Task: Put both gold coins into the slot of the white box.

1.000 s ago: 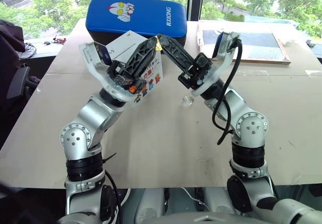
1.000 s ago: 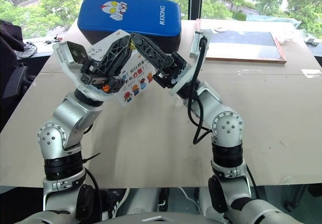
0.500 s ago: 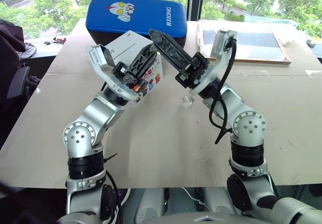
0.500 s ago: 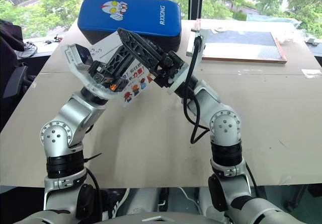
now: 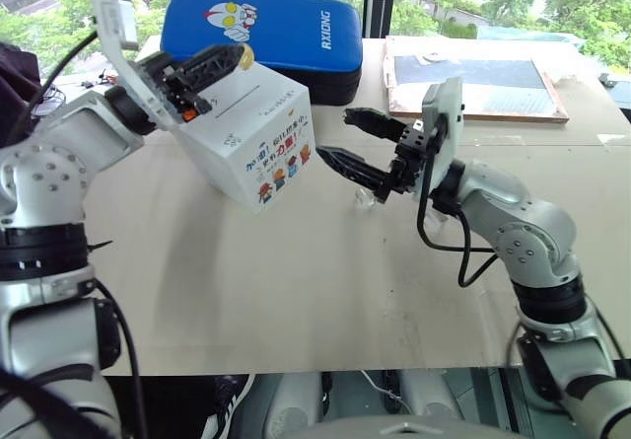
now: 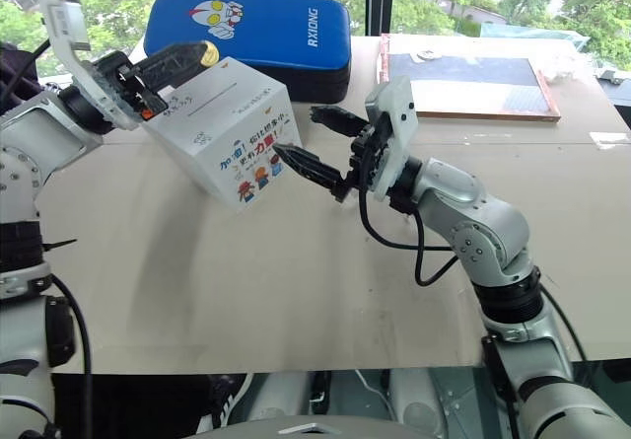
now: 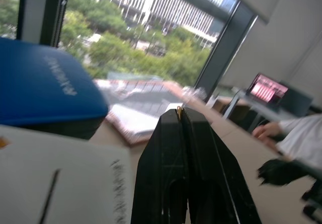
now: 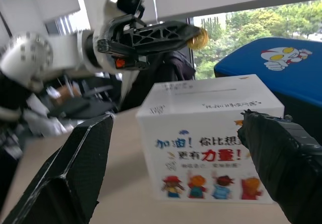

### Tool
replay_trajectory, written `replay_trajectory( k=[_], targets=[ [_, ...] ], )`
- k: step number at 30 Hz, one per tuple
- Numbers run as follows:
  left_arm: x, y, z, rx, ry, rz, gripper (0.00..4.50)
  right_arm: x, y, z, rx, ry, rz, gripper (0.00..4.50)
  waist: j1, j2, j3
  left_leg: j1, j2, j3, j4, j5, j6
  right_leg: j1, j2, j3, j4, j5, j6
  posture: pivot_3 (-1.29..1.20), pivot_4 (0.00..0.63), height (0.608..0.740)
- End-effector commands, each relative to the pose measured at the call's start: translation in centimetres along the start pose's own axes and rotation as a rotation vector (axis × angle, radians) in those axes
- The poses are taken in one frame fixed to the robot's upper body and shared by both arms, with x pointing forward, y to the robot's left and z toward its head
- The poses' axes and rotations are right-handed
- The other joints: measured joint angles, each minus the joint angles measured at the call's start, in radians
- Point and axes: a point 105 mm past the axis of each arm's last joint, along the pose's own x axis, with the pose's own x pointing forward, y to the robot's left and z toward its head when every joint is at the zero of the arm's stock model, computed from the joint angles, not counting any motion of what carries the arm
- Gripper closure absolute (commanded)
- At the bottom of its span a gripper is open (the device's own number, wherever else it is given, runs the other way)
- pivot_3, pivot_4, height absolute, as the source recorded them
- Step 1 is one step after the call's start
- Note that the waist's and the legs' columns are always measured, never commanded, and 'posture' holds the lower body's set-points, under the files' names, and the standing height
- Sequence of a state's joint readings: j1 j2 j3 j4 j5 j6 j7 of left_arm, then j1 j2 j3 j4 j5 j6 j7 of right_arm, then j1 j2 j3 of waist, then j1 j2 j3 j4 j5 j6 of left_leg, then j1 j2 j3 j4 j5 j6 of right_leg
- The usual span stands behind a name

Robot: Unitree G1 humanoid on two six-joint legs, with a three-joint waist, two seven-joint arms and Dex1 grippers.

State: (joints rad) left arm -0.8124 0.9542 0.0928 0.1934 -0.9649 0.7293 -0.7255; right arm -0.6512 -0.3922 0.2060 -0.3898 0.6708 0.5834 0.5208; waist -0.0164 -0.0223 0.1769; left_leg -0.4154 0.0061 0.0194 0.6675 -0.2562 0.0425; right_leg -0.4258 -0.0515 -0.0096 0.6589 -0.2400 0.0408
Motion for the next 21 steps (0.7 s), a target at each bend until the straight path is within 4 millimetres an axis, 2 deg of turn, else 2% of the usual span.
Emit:
replay_trajectory(
  k=[1,4,9,21],
  targets=[
    [0.1,0.3,0.0,0.116,0.065,-0.030,4.50,0.4,1.2,1.5,-0.150,-0.020,0.050,0.09,0.002,0.000,0.000,-0.001,0.000,0.000,0.000,0.000,0.000,0.000,0.000,0.000,0.000,0.000,0.000,0.00,0.150,0.740],
    [0.4,0.9,-0.8,0.153,0.117,-0.037,4.50,0.8,0.9,2.5,-0.156,-0.053,0.017,0.09,0.002,0.000,0.000,-0.002,0.000,0.002,0.001,0.000,0.000,-0.001,-0.001,0.001,0.000,0.000,0.000,0.00,0.150,0.740],
    [0.2,2.2,-2.3,0.189,0.207,-0.009,4.50,0.8,0.7,2.2,-0.158,-0.035,0.000,0.09,0.003,-0.001,0.000,-0.002,0.000,0.002,0.001,0.000,0.000,-0.002,-0.002,0.001,0.000,0.000,0.000,0.00,0.150,0.740],
    [-0.9,5.0,-3.1,0.235,0.287,0.101,4.50,0.8,0.7,1.8,-0.156,-0.017,0.010,0.09,0.001,-0.001,0.000,-0.001,0.000,0.002,0.003,-0.002,0.004,-0.002,-0.002,0.001,0.004,0.000,0.000,0.00,0.150,0.740]
  ],
)
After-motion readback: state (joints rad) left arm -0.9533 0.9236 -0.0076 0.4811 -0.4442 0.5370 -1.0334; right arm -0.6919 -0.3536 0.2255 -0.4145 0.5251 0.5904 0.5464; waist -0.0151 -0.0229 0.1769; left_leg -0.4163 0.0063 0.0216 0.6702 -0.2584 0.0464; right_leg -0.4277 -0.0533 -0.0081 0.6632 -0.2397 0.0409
